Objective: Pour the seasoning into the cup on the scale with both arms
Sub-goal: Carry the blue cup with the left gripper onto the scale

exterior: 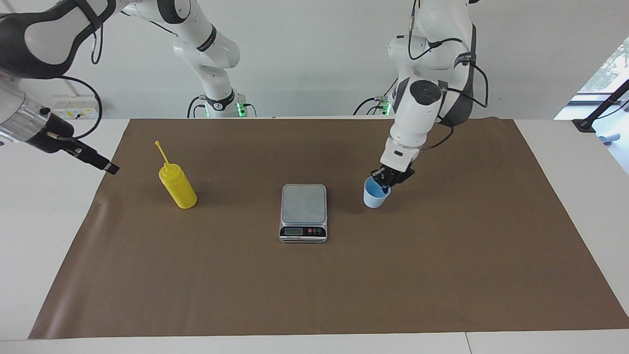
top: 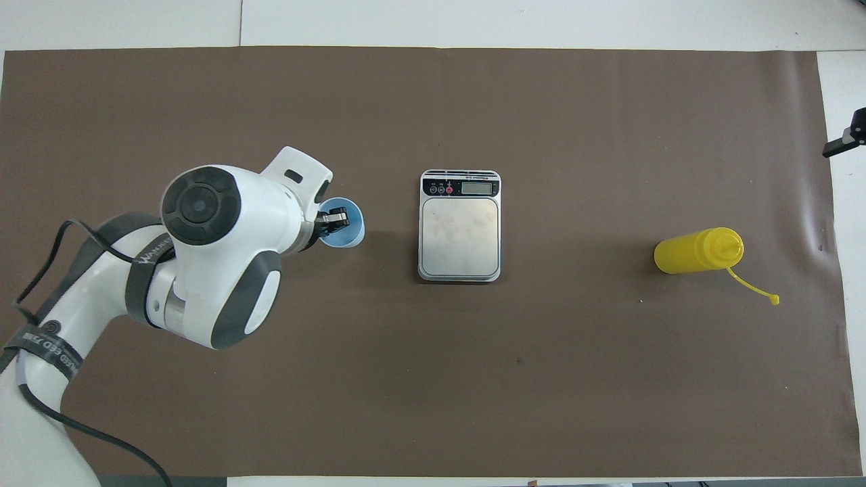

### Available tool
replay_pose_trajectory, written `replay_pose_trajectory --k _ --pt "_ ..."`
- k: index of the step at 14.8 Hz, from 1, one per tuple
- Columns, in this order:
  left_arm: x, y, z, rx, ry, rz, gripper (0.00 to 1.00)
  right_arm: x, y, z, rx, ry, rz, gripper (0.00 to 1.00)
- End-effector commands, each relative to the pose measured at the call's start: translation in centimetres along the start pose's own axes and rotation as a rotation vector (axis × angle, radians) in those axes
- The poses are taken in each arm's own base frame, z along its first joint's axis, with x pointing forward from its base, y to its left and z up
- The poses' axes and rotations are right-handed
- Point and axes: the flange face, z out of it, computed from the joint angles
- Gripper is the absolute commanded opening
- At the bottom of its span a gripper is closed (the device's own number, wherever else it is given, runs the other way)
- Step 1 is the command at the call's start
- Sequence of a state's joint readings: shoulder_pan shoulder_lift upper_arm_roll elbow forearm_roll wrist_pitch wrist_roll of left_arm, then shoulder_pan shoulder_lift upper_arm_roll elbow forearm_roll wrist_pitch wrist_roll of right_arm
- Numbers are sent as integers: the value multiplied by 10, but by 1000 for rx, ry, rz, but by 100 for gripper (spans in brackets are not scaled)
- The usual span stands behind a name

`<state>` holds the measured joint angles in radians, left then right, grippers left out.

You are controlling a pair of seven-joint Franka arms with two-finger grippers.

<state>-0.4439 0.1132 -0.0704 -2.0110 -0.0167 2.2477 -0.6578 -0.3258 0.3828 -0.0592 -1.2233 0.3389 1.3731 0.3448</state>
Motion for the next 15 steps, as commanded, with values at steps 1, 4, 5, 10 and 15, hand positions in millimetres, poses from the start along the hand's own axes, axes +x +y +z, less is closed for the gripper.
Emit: replay_pose_trajectory --k 1,4,5,10,15 --pt "-5 46 -4 -1 36 -23 0 21 17 8 114 -97 180 100" --pt "-19 92 0 -22 42 11 0 72 64 63 239 -288 398 100" --pt "-24 104 3 -25 40 23 0 74 60 69 247 -303 400 100" --pt "-33 161 32 -26 23 3 0 76 99 133 238 -438 538 100" --pt "-40 169 38 -8 42 42 0 49 123 184 318 -506 712 100"
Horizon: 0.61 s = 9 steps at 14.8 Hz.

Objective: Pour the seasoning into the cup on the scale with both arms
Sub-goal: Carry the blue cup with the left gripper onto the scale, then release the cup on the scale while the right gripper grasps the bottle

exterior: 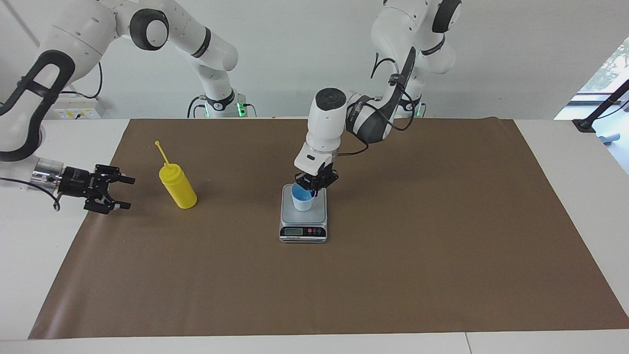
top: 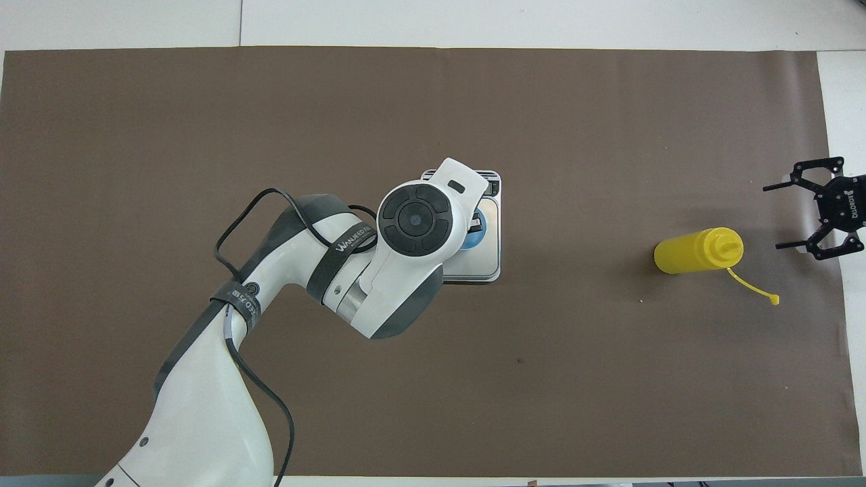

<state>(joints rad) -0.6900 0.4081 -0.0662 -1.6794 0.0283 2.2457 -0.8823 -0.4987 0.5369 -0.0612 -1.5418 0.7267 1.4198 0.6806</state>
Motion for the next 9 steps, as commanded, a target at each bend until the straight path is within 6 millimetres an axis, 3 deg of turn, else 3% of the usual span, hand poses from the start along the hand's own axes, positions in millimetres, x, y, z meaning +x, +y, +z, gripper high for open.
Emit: replay_pose_trajectory --k 1,2,3,4,6,9 --pt "5 2 -3 29 30 3 0 -10 29 22 41 -36 90 100" --pt "8 1 -2 22 40 1 28 -8 38 30 50 -55 110 100" --pt "9 1 -4 18 45 0 77 -5 46 37 69 -70 133 100" --pt "11 0 -5 18 48 5 100 0 54 41 80 -71 151 100" --pt "19 -7 -26 -2 71 -3 100 1 59 49 78 -76 155 100" --pt "23 -31 -74 -3 87 -32 100 5 63 62 122 -73 170 100"
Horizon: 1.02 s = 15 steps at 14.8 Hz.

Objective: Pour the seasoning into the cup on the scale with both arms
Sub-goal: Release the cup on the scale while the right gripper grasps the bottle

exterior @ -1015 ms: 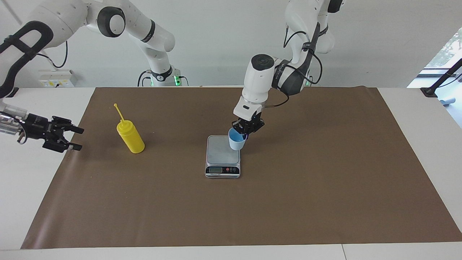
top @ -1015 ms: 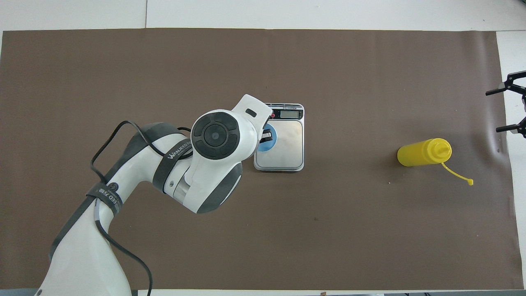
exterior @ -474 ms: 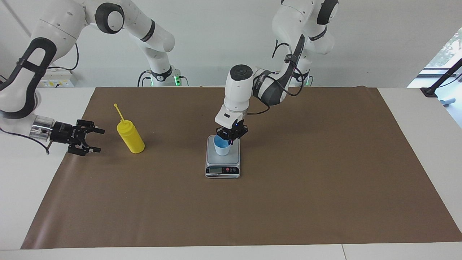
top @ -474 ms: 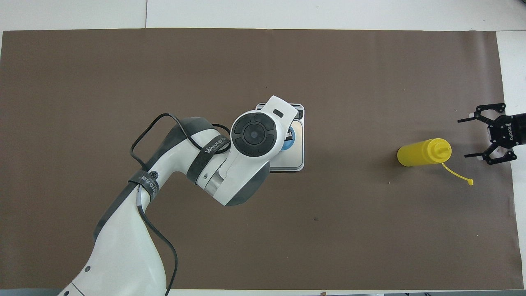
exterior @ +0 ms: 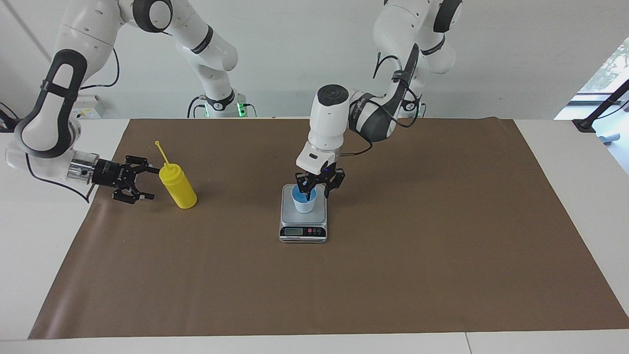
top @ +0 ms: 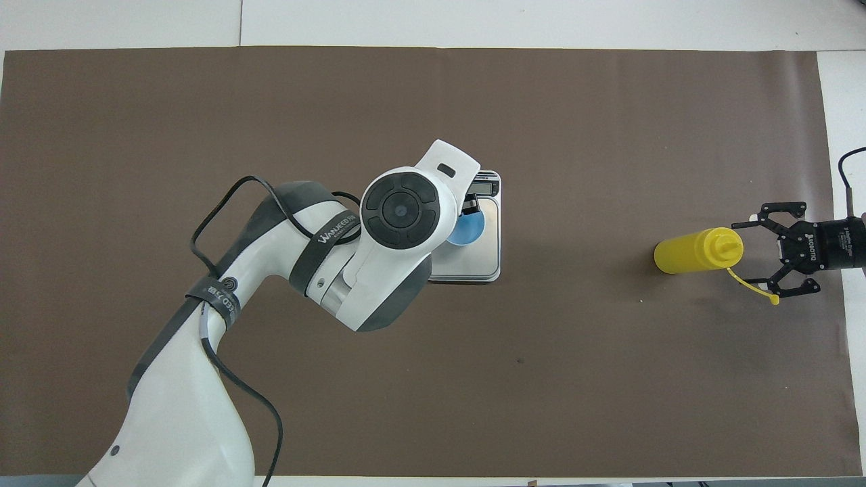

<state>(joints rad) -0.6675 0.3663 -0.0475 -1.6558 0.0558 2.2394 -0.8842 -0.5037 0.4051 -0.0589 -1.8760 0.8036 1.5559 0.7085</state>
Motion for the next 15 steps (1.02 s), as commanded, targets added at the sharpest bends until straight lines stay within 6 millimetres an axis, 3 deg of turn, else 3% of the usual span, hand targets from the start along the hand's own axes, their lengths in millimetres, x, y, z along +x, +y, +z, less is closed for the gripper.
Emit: replay_pose_trajectory --k 1,5,10,12,13,14,15 --pt "1 -29 -47 38 9 -17 100 -7 6 15 54 -6 6 100" --pt "29 -108 -64 117 -40 59 100 -4 11 49 83 6 -20 100" --pt "78 -209 -77 151 -57 101 100 -12 4 60 87 16 -49 100" --pt "87 -253 -90 172 -89 139 100 -6 12 69 90 6 -70 100" --pt "87 -276 -98 184 -113 155 100 -7 13 68 100 11 -76 93" --pt "92 -296 -107 185 -119 172 100 -7 13 68 100 11 -76 68" --pt "97 -314 -116 178 -117 187 100 -7 13 69 97 8 -77 54"
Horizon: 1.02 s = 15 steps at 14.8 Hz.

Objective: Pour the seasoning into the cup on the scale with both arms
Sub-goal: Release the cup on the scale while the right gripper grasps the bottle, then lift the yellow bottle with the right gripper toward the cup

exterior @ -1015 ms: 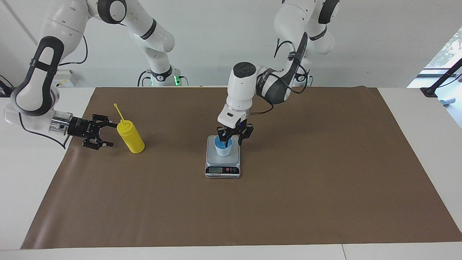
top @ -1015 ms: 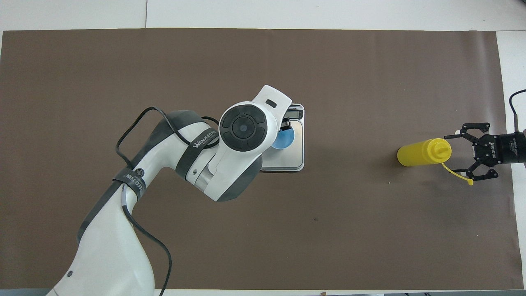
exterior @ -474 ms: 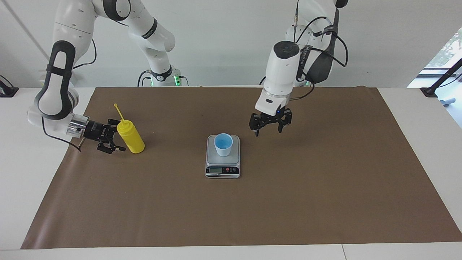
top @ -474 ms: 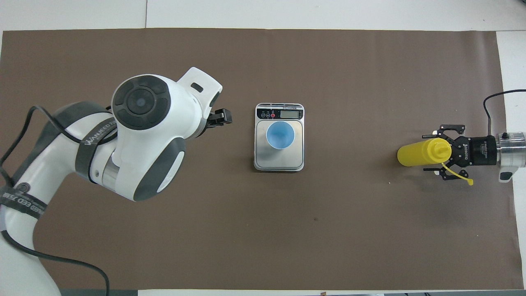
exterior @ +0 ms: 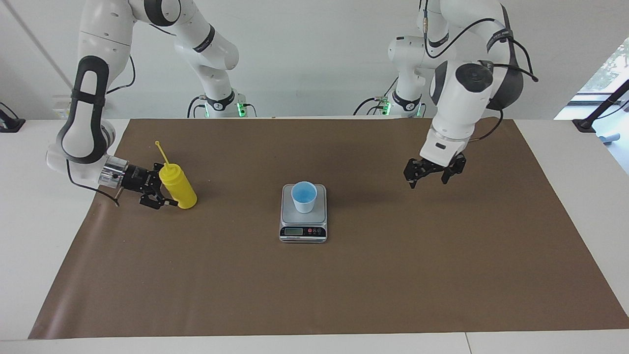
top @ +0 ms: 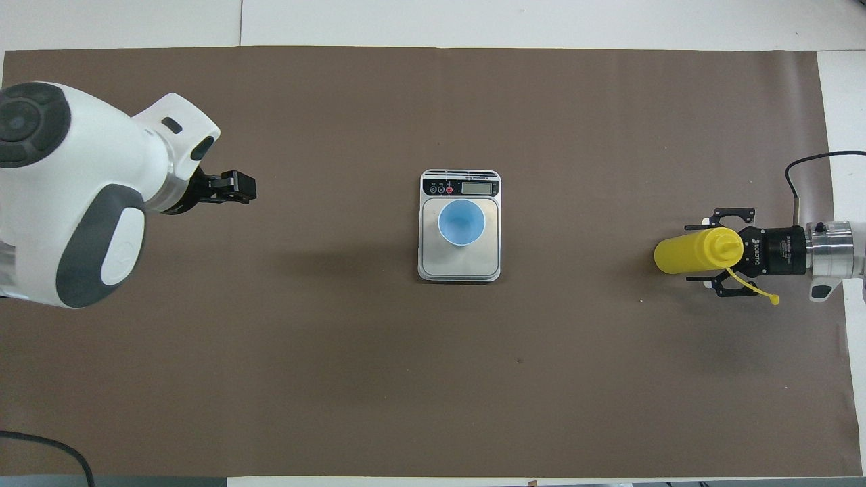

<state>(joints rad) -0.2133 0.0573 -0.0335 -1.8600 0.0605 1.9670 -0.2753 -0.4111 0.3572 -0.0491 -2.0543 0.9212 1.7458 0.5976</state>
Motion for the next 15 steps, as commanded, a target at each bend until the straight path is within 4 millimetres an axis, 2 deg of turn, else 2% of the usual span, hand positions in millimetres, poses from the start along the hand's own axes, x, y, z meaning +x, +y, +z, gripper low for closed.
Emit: replay_pose_trajectory --k 1,2,3,4,8,10,12,13,15 --pt "-17 -49 -25 9 -8 60 100 -7 7 0 31 -3 -16 43" --pt "-19 -65 -30 -4 -35 62 100 -9 4 -1 39 -10 -14 21" --pt "-18 -77 -44 -34 -40 61 100 -11 1 -1 44 -14 -12 0" --pt "-16 -86 -54 -43 -47 59 100 -14 -4 -4 48 -14 -7 0" --pt "-12 -116 -106 -80 -55 36 100 -56 -39 7 21 13 16 0" --pt "-10 -120 -128 -89 -54 31 100 -100 -56 25 -5 55 53 0" --pt "-6 -118 -141 -88 -69 39 100 -143 -70 43 -5 150 74 0" --pt "-7 -118 -142 -80 -90 42 100 -165 -75 56 1 205 70 0" --pt "-10 -116 -142 -77 -113 44 100 -196 -82 92 -13 322 71 0"
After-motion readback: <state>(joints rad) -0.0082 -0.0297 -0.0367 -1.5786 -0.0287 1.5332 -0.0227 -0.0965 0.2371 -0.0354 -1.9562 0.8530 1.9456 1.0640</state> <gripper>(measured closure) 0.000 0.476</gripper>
